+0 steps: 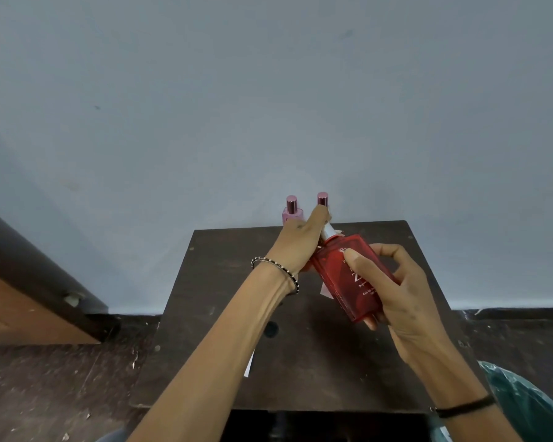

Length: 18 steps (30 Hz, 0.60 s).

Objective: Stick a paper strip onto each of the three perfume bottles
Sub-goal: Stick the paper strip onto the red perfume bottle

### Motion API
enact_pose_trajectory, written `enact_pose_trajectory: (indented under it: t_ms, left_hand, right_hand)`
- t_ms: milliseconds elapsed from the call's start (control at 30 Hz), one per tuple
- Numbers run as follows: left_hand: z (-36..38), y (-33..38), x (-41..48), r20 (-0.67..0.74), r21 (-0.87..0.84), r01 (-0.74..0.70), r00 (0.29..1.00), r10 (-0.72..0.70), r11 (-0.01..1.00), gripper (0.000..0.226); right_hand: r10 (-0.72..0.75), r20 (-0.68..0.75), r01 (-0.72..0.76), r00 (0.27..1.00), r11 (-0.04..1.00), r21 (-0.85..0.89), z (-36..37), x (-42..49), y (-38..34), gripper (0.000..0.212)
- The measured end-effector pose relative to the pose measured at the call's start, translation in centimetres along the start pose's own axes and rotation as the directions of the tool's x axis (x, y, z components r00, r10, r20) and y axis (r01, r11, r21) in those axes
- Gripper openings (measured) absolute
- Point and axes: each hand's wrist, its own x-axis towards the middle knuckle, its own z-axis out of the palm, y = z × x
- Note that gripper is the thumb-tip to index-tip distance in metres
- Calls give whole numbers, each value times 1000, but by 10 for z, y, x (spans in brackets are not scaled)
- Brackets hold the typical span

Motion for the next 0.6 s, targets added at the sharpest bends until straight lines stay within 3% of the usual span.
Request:
enact_pose_trajectory:
  t_ms: [133,233,400,600]
  left_hand:
    - [4,4,3,19,5,-58,998,58,998,29]
    - [7,10,8,12,0,-95,995,95,995,36]
    - [16,13,10,149,-13,-52,987,53,999,47]
    - [31,9,21,191,-178,22,981,13,984,68]
  right_hand:
    - [-8,5,8,1000,1000,12,-4,5,-2,56]
    - [-11,13,10,1000,1000,21,-7,10,-2,53]
    - [-13,-18,13,1000,1000,6,-18,15,-3,50]
    - [3,-89,-3,996,1000,-2,-36,19,-1,61]
